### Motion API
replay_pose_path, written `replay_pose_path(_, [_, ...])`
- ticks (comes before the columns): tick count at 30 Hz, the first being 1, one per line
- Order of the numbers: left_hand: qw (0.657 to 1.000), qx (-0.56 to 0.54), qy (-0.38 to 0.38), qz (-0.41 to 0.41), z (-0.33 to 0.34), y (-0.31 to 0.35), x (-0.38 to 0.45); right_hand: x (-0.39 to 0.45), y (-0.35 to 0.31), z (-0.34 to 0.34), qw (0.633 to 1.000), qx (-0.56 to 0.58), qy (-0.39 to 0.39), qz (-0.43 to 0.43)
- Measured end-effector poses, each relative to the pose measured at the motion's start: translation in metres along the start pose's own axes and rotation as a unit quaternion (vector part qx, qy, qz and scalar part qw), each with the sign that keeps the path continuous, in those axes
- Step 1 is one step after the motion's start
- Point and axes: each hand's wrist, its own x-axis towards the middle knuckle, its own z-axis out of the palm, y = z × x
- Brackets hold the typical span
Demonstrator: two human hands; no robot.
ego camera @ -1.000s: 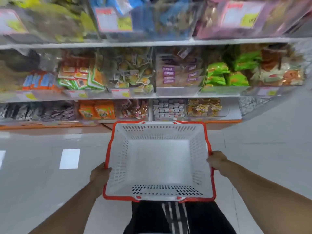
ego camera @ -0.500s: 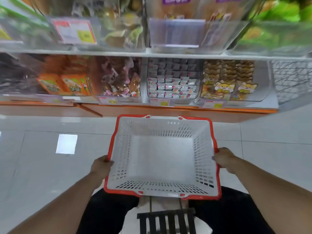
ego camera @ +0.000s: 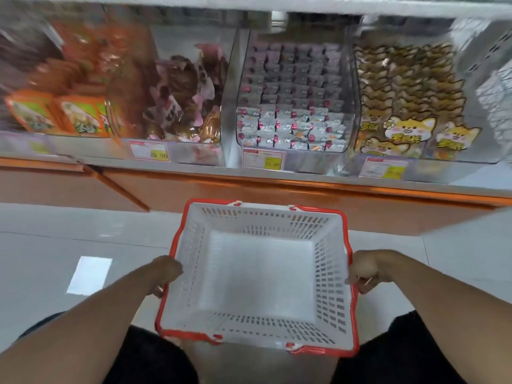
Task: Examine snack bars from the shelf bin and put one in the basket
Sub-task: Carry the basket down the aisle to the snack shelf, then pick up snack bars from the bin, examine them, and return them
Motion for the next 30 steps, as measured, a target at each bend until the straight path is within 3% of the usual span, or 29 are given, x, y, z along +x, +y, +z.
replay_pose_path(2, [1.0,0.012,-0.001,0.013,-0.001,-0.002,0.001,0.003,0.004,0.0,1.0,-0.004,0.009,-0.013])
replay_pose_path(6, [0.999,0.012,0.01,0.042,0.0,-0.007,-0.027,-0.009,0.007,0.02,0.991,-0.044,0.127,-0.028])
replay_pose_path(9, [0.988,0.024,0.078,0.129,-0.001,0.001,-0.074,-0.046,-0.01,0.04,0.955,-0.179,0.23,-0.06])
replay_pose_path(11, [0.962,-0.016,0.104,0.251,-0.009,0.012,-0.104,-0.078,-0.034,0.045,0.917,-0.221,0.301,-0.14])
replay_pose_path(13, [0.928,-0.02,0.137,0.346,-0.016,0.023,-0.136,-0.114,-0.063,0.047,0.885,-0.189,0.358,-0.231])
replay_pose_path(19, [0.863,-0.038,0.165,0.477,-0.023,0.066,-0.2,-0.19,-0.138,0.063,0.787,-0.088,0.418,-0.444])
replay_pose_path(25, [0.829,-0.106,0.152,0.527,-0.02,0.112,-0.172,-0.165,-0.202,0.037,0.692,-0.111,0.53,-0.477])
replay_pose_path(30, [0.833,-0.191,0.146,0.499,-0.014,0.149,-0.131,-0.13,-0.237,0.011,0.707,-0.187,0.517,-0.445])
